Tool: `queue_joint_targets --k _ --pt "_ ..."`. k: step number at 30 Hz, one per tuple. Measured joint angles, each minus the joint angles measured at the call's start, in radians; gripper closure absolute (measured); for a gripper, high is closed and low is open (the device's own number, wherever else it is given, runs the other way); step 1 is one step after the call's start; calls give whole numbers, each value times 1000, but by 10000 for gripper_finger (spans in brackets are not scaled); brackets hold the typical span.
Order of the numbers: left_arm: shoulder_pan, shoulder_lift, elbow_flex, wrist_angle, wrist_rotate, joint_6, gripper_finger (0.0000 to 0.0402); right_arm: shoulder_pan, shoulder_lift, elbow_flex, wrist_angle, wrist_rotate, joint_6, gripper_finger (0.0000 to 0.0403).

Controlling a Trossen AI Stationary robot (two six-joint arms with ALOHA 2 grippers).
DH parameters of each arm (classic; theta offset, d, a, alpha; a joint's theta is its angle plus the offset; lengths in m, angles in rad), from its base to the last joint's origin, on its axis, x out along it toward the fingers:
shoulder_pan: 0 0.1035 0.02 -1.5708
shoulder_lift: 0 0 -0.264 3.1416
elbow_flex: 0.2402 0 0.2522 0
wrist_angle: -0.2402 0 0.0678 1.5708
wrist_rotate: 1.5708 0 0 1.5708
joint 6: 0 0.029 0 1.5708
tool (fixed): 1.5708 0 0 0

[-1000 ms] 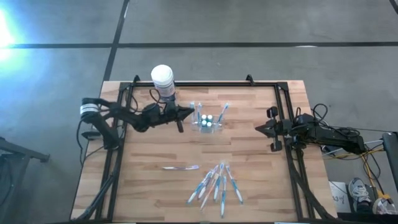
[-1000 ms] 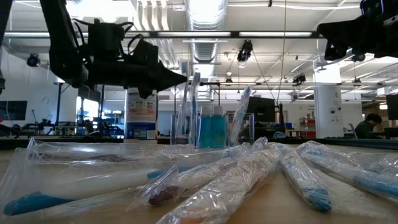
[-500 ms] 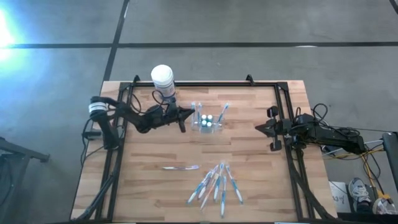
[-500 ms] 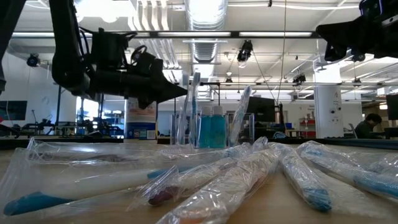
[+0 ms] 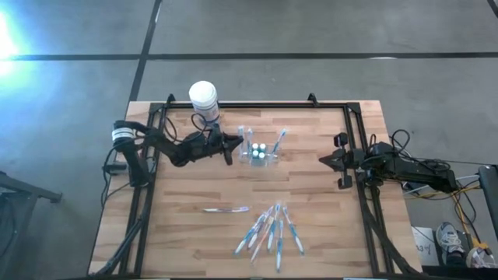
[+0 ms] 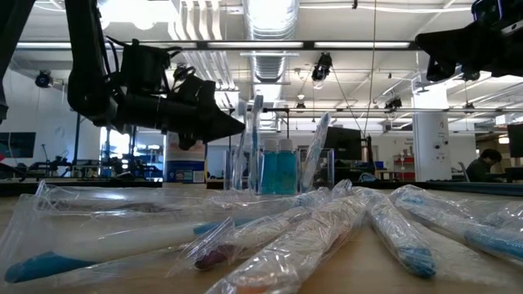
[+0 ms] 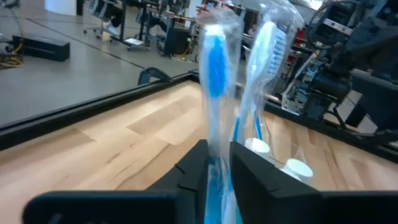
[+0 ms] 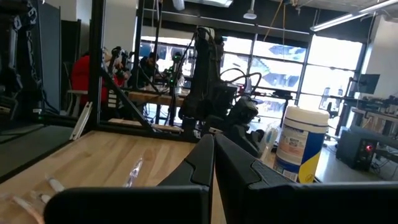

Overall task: Pick & Place toothbrushing station
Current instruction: Put the blue toothbrush into the transparent bin organizer, then adjust the transparent bin organizer

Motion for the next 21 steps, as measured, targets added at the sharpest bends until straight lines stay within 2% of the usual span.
queue_joint_targets --k 5,11,15,19,21 --pt "0 -11 -1 -2 29 20 283 0 0 -1 0 0 0 394" --pt "0 -102 -53 -30 29 71 234 0 0 -1 0 -1 19 394" --pt "1 -209 -118 -32 38 80 222 0 0 -2 0 -1 19 394" --pt "0 -343 -185 -37 144 124 223 0 1 -2 0 -1 19 394" --pt "-4 -412 -212 -50 164 109 227 0 1 -2 0 -1 18 394"
